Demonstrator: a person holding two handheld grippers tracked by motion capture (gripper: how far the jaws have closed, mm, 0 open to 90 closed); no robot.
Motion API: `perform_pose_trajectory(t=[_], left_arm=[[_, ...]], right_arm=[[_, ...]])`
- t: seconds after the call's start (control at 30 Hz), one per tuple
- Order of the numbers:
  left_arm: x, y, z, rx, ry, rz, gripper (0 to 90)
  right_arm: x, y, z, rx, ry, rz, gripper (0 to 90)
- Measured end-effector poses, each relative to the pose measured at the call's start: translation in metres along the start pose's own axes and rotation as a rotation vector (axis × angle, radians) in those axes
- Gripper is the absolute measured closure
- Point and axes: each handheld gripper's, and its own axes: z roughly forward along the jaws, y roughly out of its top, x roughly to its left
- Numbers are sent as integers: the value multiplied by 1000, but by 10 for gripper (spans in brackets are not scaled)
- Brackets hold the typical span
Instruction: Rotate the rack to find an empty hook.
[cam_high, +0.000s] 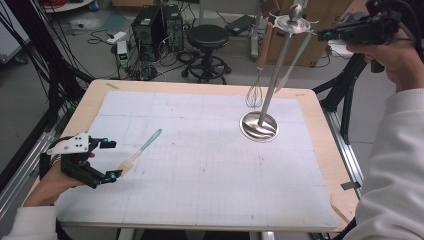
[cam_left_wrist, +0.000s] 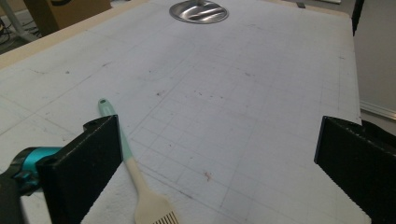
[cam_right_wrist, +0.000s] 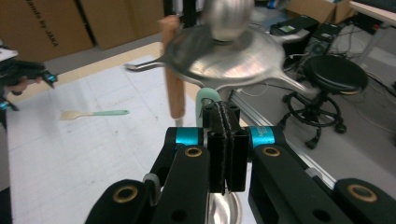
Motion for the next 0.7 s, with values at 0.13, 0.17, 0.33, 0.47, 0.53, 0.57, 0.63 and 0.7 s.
perform_pose_trajectory(t=[0.13, 0.17, 0.33, 0.47, 0.53, 0.57, 0.63, 0.7], left_arm=[[0, 0, 0, -6, 0, 1, 16], [0, 0, 0, -8, 1, -4, 17], [2, 0, -1, -6, 2, -1, 16], [2, 0, -2, -10, 1, -1, 17], [2, 0, -2, -11, 1, -3, 17], [2, 0, -2, -12, 1, -3, 17], [2, 0, -2, -13, 2, -3, 17], [2, 0, -2, -11, -1, 0, 17]], right_arm=[[9, 4, 6, 11, 18, -20, 894], [12, 6, 8, 10, 24, -29, 894], [23, 12, 19, 14, 54, -47, 894], [28, 17, 26, 25, 69, -58, 894], [30, 19, 27, 30, 72, -64, 894], [30, 20, 28, 29, 75, -64, 894], [32, 20, 27, 29, 77, -63, 894], [33, 18, 26, 33, 82, -62, 894]])
